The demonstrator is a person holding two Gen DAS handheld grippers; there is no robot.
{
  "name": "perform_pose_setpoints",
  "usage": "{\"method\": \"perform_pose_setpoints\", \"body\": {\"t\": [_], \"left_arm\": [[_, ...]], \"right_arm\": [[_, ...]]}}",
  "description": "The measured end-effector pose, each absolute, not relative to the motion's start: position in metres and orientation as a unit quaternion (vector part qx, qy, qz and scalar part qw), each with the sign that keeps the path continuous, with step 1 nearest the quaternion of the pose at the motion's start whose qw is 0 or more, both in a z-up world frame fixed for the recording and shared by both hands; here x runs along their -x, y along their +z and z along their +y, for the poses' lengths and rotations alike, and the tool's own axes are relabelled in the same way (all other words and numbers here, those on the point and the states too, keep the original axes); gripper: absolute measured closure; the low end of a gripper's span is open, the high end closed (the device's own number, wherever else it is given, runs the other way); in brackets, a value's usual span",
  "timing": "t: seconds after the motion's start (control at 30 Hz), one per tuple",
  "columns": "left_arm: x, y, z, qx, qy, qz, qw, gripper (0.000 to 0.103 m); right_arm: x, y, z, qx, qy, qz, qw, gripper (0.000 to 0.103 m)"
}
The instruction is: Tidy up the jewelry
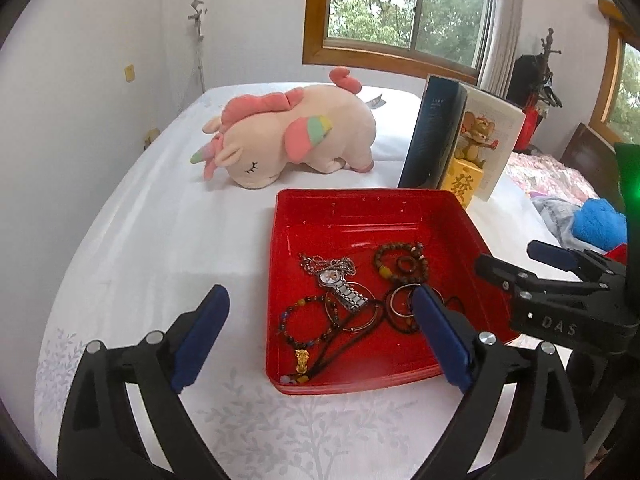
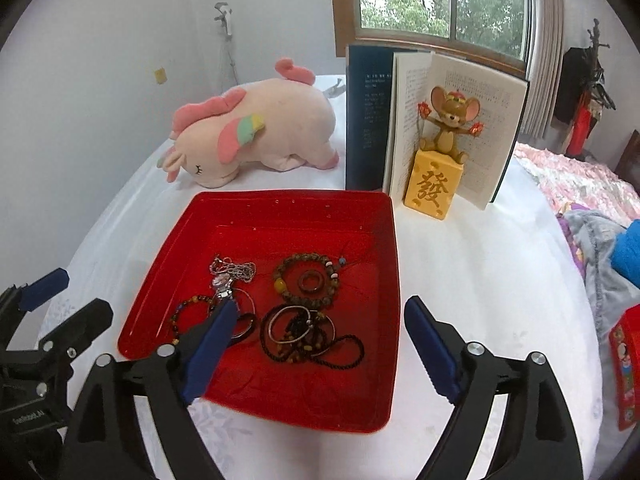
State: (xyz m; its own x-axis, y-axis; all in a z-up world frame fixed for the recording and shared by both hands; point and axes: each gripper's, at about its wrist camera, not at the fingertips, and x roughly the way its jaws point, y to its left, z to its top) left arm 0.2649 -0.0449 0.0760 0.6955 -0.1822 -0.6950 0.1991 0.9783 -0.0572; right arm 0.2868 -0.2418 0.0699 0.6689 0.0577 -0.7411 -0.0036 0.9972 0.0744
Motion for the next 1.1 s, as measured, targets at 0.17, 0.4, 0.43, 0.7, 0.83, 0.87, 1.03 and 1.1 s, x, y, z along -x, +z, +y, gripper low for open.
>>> {"method": "perform_pose_setpoints", "body": {"t": [0.17,0.4,0.43,0.7,0.83,0.87,1.03,1.1], "left_arm": [[-0.253,0.082,-0.038,-0.012,-0.093,0.369,0.924,0.006],[-0.245,0.077,-0.028,-0.014,-0.087,0.414,0.906,0.005],[-0.245,0.076,-0.028,-0.016,-0.085,0.419,0.904,0.005],[-0.247,0.062,-0.030,-0.034,-0.070,0.448,0.891,0.005],[-0.249,0.055,-0.030,-0.035,-0.066,0.458,0.886,0.005],[-0.248,0.054,-0.029,-0.033,-0.066,0.459,0.885,0.005],[-0.247,0.052,-0.029,-0.028,-0.070,0.465,0.882,0.005],[-0.247,0.051,-0.030,-0.026,-0.071,0.468,0.881,0.005]], "right_arm": [[-0.271,0.078,-0.242,-0.031,0.009,0.407,0.913,0.007],[-0.258,0.075,-0.244,-0.032,-0.012,0.437,0.899,0.005],[-0.256,0.074,-0.244,-0.035,-0.012,0.441,0.897,0.005],[-0.244,0.058,-0.250,-0.062,0.010,0.466,0.883,0.005],[-0.238,0.054,-0.254,-0.069,0.015,0.468,0.881,0.005],[-0.237,0.054,-0.254,-0.070,0.015,0.467,0.881,0.005],[-0.235,0.052,-0.250,-0.063,0.015,0.467,0.882,0.005],[-0.235,0.050,-0.247,-0.060,0.015,0.468,0.881,0.005]]}}
